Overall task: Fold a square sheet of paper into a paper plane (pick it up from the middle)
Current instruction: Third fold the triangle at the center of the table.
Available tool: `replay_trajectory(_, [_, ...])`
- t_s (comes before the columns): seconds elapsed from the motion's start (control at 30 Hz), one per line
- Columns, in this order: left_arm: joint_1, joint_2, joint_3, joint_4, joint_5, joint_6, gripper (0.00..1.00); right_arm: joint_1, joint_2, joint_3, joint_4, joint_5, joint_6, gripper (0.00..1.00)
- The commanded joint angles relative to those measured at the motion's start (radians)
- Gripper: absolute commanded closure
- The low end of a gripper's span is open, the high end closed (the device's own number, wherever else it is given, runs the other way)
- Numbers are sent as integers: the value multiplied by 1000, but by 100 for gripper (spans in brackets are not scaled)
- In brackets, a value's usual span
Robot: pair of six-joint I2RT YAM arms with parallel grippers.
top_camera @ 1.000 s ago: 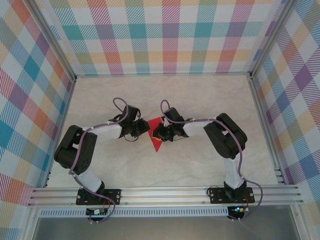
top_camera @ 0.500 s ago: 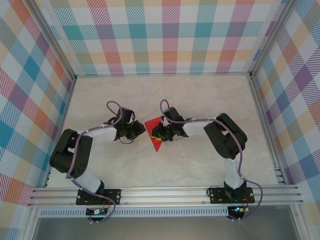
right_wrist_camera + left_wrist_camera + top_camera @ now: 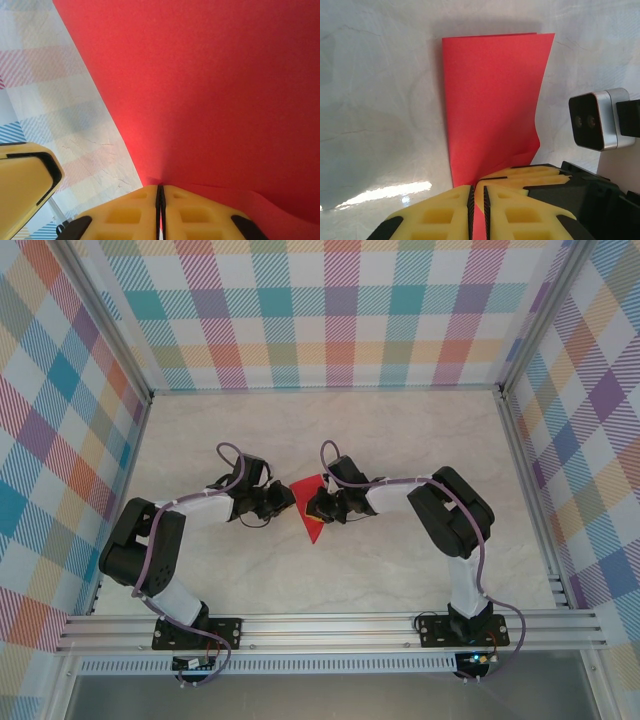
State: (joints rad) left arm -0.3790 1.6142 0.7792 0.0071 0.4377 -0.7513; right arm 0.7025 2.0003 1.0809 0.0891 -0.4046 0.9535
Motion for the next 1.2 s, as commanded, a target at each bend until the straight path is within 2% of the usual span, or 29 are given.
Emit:
replay_trajectory(0.0, [-16, -11, -15, 25, 38, 9, 84, 2, 25, -30, -62, 41, -10, 91])
replay_trajectory(0.17, [-33, -2, -12, 26, 55, 13, 88, 2, 25, -30, -67, 42, -14, 100])
replay_trajectory(0.5, [-74, 63, 11, 16, 69, 25, 100, 1, 25, -30, -77, 46, -13, 100])
replay_trajectory(0.9, [-81, 117, 28, -2, 30, 29, 100, 2, 25, -27, -80, 48, -12, 100])
replay_trajectory(1.17, [-80, 114, 18, -7, -64, 17, 100, 2, 26, -31, -83, 50, -10, 100])
